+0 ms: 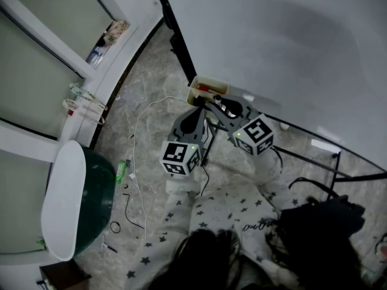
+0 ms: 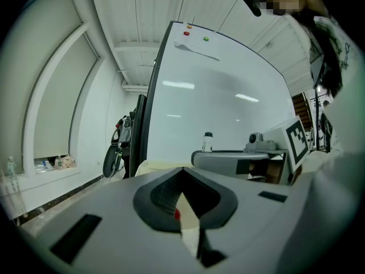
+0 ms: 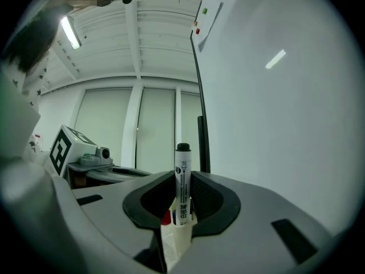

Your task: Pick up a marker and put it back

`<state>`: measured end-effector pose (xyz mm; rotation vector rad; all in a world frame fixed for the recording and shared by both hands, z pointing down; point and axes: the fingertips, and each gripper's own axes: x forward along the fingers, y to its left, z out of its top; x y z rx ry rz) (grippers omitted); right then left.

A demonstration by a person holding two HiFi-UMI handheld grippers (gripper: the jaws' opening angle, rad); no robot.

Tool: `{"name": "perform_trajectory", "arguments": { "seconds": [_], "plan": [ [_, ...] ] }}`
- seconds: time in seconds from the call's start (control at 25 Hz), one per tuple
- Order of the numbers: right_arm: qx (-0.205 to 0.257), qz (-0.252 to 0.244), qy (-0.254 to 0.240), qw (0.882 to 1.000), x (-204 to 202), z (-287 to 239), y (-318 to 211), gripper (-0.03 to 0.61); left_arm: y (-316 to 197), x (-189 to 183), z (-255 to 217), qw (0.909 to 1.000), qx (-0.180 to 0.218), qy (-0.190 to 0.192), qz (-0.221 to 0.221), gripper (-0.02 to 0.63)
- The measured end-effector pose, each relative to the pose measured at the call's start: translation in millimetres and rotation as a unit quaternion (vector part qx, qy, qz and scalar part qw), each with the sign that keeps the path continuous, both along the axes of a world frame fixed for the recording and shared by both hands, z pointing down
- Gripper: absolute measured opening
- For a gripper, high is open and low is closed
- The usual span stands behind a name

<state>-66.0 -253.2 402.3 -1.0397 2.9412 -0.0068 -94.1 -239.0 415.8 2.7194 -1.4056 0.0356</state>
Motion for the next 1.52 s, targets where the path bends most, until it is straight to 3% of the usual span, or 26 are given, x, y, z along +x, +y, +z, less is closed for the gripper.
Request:
{"name": "perform_trajectory", "arguments": {
  "seconds": [0.48, 0.88, 1.32, 1.52],
  "plan": [
    [0.023, -0.002, -0.027, 0.999, 9, -50, 7, 0.081, 15, 6, -42, 0.9999, 0.008, -0.005, 0.013, 0.0],
    [0.064, -0.024, -0.04, 0.997, 14, -107, 39, 0.081, 40, 12, -92, 0.9989, 0.043, -0.002, 0.018, 0.0],
    [0.073, -0.015, -0.059, 0.995, 31, -117, 55, 0.081, 51, 23, -96, 0.9981, 0.054, -0.013, 0.028, 0.0],
    [0.071, -0.015, -0.059, 0.996, 33, -114, 54, 0.081, 49, 20, -97, 0.9982, 0.058, 0.001, 0.019, 0.0]
  ]
}}
